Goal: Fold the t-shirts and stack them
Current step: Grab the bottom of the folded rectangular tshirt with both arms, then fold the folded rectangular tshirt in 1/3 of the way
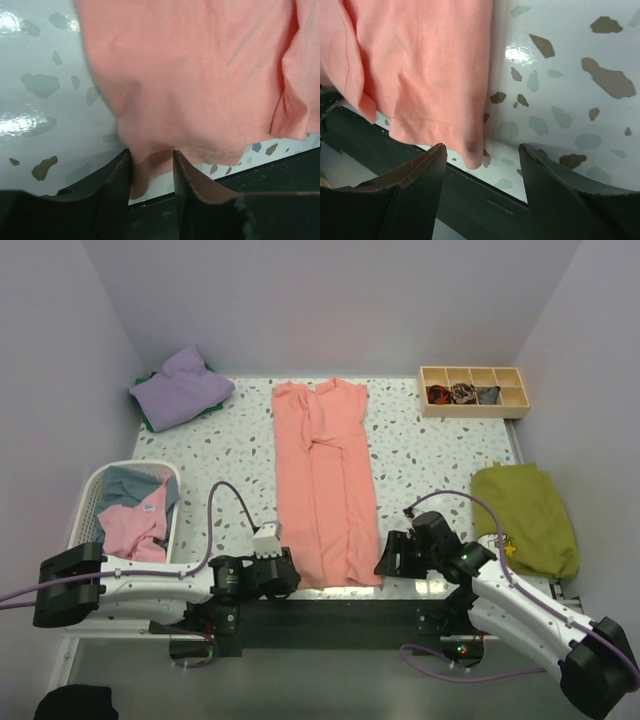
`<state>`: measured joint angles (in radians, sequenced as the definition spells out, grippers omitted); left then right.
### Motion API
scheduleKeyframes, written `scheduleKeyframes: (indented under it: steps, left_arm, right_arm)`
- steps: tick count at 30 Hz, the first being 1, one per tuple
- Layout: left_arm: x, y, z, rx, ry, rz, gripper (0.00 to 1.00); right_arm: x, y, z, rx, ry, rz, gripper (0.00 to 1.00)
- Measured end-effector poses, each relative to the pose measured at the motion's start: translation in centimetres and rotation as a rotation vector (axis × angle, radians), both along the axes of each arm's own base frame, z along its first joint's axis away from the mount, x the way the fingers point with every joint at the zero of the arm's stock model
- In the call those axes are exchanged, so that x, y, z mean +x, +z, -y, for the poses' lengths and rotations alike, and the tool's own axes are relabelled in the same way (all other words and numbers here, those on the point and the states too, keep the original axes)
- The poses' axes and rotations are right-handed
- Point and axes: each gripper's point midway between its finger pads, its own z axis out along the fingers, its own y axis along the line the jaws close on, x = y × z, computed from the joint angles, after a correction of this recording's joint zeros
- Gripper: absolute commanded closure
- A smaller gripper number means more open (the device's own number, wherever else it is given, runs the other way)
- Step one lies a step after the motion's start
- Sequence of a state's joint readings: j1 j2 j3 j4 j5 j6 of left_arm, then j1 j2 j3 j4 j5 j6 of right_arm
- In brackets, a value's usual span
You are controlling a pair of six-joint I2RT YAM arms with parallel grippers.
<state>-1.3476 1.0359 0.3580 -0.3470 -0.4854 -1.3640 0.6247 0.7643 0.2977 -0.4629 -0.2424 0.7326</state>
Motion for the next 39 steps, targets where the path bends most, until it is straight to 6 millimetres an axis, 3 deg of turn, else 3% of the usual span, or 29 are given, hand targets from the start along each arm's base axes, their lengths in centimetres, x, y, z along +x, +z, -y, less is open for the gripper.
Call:
scheduleKeyframes:
  steps: [1,8,12,14,15,16,19,24,28,33,39]
  left_arm:
    - [0.0,0.1,0.4,-0.001,-0.005,0.001,0.47]
    - [0.1,0.5,1.5,-0.014,-0.024,0.004,0.44]
    - [0.0,0.4,1.4,-0.012,-0.026,0.003,0.58]
    - [-0.1,0.3,1.3,-0.009,-0.028,-0.001,0.72]
    - [-0.1,0.2,1.2,-0.008,-0.029,-0.006,0.78]
    - [-0.2,0.1,1.2,-0.006,-0.029,-0.009,0.96]
    - [-0.5,-0.2,1.0,0.002,-0.033,-0.021,1.00]
    - [-0.6,0.0,0.3,0.035,-0.035,-0.024,1.00]
    - [-0.1,1.5,0.3,0.048,-0.023,-0.004,1.00]
    - [1.2,5.2,1.9,0.020,0.003,0.052,1.00]
    - [4.1,8.2,2.5,0.043,0.073,0.125,1.00]
  right_arm:
    - [0.0,0.0,0.3,-0.011,-0.010,0.007,0.40]
    - [-0.5,-0.5,0.4,-0.018,-0.010,-0.025,0.48]
    - [-0.6,-0.6,-0.1,0.009,0.006,-0.037,0.54]
    - [-0.6,-0.7,-0.5,0.024,0.015,-0.043,0.64]
    - [-0.7,-0.8,-0.6,0.029,0.021,-0.050,0.74]
    - [-0.7,-0.9,-0.9,0.037,0.026,-0.055,0.80]
    - [-0.8,-1.2,-1.2,0.046,0.037,-0.077,0.94]
    - [-0.2,-0.5,-1.6,0.059,0.045,-0.050,0.95]
    - [2.0,2.9,-2.7,0.100,0.048,0.061,0.95]
    - [5.1,7.0,-4.0,0.112,0.057,0.178,0.95]
    - [7.9,7.3,-4.6,0.025,0.071,0.201,0.95]
